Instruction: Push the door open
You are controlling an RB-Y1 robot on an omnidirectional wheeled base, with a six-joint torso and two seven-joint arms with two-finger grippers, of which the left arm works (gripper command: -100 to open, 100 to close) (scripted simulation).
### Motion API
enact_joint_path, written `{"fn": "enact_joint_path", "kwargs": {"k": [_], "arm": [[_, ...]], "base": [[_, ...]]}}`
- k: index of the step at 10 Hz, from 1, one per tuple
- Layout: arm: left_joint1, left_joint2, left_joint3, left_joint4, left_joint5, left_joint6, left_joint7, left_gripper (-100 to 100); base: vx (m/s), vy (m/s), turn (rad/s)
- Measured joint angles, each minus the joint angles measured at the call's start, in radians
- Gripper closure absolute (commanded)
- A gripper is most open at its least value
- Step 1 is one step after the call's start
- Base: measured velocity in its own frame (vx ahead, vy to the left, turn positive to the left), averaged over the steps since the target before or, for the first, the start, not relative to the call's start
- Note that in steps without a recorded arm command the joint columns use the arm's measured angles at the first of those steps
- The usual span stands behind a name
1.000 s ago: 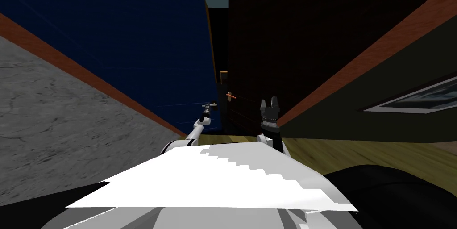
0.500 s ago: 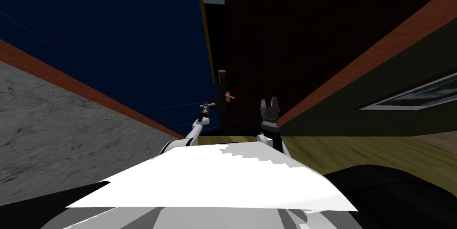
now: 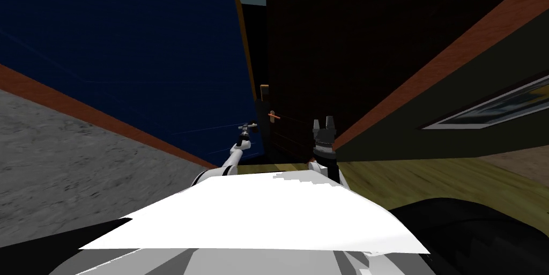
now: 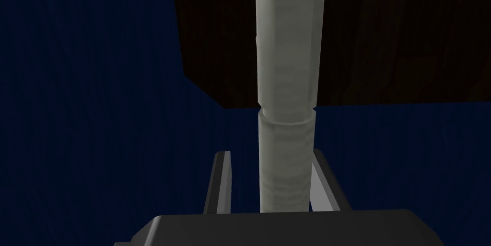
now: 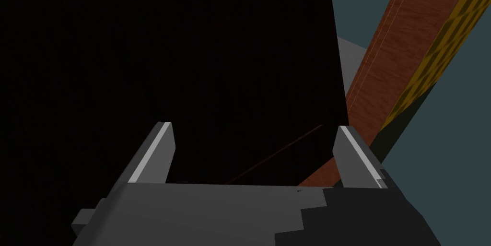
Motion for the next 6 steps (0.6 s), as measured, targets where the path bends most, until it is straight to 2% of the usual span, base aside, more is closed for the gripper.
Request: {"fn": "enact_joint_path", "kwargs": {"k": [1, 2, 3, 4, 5, 6], "arm": [[-0.019, 0.012, 0.029, 0.03, 0.004, -0.008, -0.011, 100], [-0.039, 0.014, 0.054, 0.062, 0.006, -0.029, -0.023, 100], [-0.032, 0.013, 0.06, 0.059, 0.004, -0.033, -0.025, 100], [-0.018, 0.007, 0.059, 0.033, 0.003, -0.015, -0.025, 100], [-0.004, 0.001, 0.059, 0.002, 0.001, -0.003, -0.027, 100], [-0.023, 0.009, 0.084, 0.036, 0.004, -0.019, -0.035, 100]], "base": [[0.065, 0.013, -0.076], [0.048, 0.013, 0.008], [0.019, -0.003, 0.012], [-0.006, -0.009, 0.007], [0.021, -0.005, -0.139], [0.038, 0.005, -0.084]]}}
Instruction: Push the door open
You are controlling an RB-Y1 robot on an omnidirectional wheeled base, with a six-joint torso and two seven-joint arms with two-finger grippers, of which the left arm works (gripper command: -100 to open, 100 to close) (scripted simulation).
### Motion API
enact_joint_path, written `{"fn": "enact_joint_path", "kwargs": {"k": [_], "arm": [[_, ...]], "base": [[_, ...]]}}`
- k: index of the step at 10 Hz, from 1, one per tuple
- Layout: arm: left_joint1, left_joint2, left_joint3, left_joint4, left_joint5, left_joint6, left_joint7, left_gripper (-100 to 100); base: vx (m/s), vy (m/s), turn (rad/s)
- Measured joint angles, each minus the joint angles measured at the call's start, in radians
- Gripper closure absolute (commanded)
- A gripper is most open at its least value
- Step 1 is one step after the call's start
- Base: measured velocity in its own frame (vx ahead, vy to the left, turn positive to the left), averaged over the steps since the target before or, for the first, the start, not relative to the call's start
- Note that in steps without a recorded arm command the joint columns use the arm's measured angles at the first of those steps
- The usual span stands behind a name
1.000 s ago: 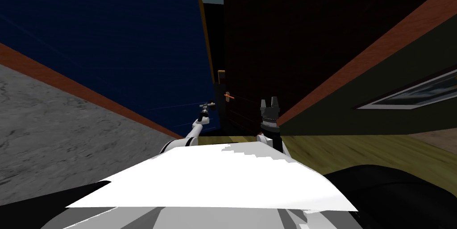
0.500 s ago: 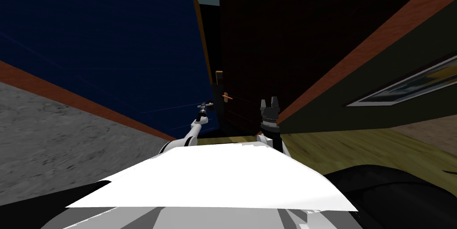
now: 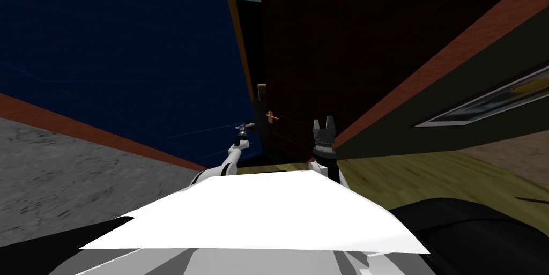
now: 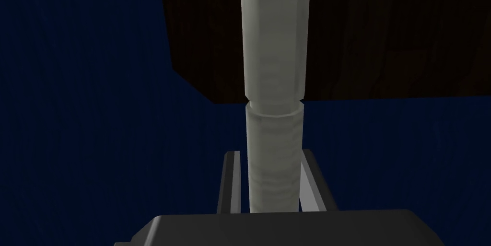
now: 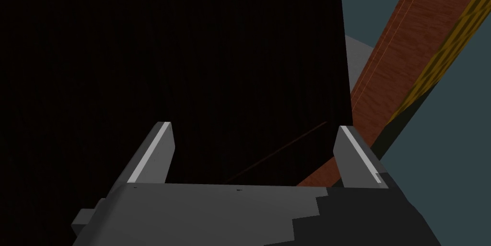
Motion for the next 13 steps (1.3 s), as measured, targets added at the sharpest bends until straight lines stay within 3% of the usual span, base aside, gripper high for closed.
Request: {"fn": "enact_joint_path", "kwargs": {"k": [2, 3, 7, 8, 10, 11, 13], "arm": [[0.026, -0.014, 0.033, -0.055, -0.002, 0.015, -0.019, 100], [0.015, -0.011, 0.05, -0.034, -0.001, 0.004, -0.027, 100], [0.012, -0.005, 0.125, -0.021, 0.002, -0.018, -0.056, 100], [0.021, -0.008, 0.128, -0.049, 0.001, -0.003, -0.055, 100], [0.031, -0.027, 0.167, -0.085, 0.001, 0.012, -0.082, 100], [-0.001, -0.014, 0.198, -0.025, 0.005, -0.01, -0.097, 100], [0.019, -0.037, 0.241, -0.088, 0.003, 0.013, -0.123, 100]], "base": [[0.048, -0.001, -0.089], [0.055, -0.005, -0.147], [0.048, 0.004, -0.066], [0.041, 0.003, -0.097], [0.044, 0.005, -0.086], [0.045, 0.01, -0.078], [0.067, 0.005, -0.156]]}}
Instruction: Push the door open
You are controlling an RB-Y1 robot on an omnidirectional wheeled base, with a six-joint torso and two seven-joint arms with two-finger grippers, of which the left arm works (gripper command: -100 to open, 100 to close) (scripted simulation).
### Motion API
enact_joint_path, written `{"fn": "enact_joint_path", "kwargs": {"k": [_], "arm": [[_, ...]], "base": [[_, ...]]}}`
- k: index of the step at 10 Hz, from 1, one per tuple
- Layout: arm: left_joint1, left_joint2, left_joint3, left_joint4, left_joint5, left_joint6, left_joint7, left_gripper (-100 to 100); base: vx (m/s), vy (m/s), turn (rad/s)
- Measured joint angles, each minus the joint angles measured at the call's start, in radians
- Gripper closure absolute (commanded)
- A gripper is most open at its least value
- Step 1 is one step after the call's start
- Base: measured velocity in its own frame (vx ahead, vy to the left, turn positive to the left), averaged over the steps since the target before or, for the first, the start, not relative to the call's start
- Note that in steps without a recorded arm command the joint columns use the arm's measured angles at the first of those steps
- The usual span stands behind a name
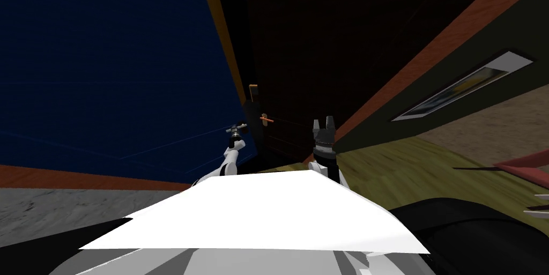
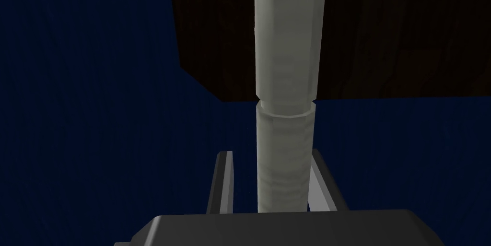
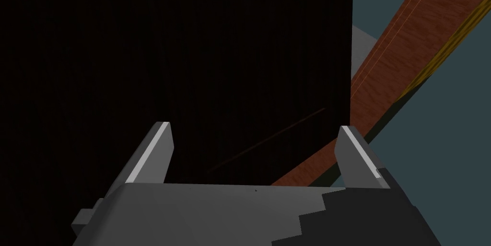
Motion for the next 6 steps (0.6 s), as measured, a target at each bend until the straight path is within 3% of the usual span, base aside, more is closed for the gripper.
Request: {"fn": "enact_joint_path", "kwargs": {"k": [2, 3, 4, 6], "arm": [[0.003, 0.0, 0.045, 0.007, 0.001, -0.016, -0.018, 100], [-0.001, -0.008, 0.075, -0.009, 0.002, -0.005, -0.035, 100], [-0.006, -0.003, 0.105, 0.005, 0.003, -0.015, -0.049, 100], [0.003, -0.021, 0.148, -0.03, 0.003, -0.006, -0.069, 100]], "base": [[0.059, 0.003, -0.076], [0.08, -0.002, -0.152], [0.071, 0.019, -0.063], [0.075, 0.026, -0.128]]}}
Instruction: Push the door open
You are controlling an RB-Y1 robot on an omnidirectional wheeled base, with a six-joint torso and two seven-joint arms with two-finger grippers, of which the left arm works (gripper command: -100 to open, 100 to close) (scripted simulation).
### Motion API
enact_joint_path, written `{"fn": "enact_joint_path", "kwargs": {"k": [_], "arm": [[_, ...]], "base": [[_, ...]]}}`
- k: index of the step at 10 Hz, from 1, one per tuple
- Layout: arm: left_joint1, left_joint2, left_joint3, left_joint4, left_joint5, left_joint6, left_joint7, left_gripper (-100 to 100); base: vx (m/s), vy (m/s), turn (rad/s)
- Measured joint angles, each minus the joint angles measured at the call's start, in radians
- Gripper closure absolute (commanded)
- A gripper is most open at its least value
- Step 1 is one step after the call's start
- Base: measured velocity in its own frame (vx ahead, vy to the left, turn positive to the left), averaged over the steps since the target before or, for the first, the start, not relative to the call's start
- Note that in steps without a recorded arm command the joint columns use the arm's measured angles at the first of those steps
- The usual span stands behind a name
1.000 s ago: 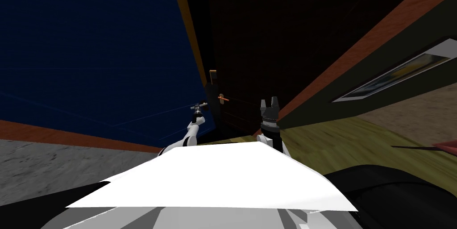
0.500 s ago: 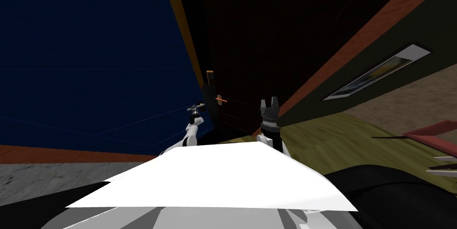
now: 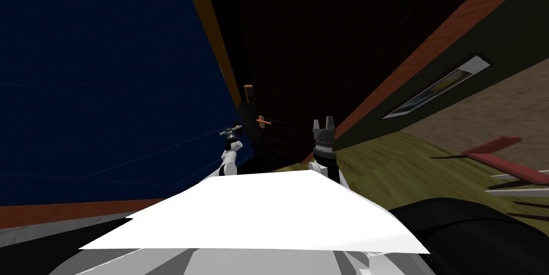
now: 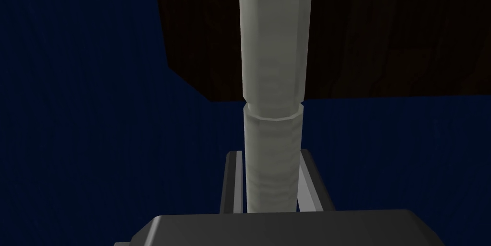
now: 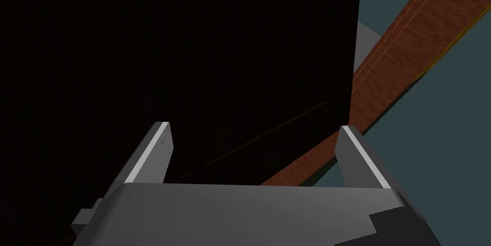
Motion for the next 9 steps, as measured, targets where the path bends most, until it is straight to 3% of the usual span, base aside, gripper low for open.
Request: {"fn": "enact_joint_path", "kwargs": {"k": [2, 3, 5, 9], "arm": [[-0.007, -0.004, 0.063, 0.004, 0.002, -0.01, -0.03, 100], [-0.022, 0.005, 0.096, 0.036, 0.004, -0.029, -0.045, 100], [-0.014, -0.001, 0.124, 0.011, 0.004, -0.025, -0.055, 100], [-0.013, -0.019, 0.221, -0.002, 0.006, -0.032, -0.099, 100]], "base": [[0.091, 0.03, -0.136], [0.068, 0.005, -0.04], [0.059, 0.008, -0.087], [0.087, 0.018, -0.101]]}}
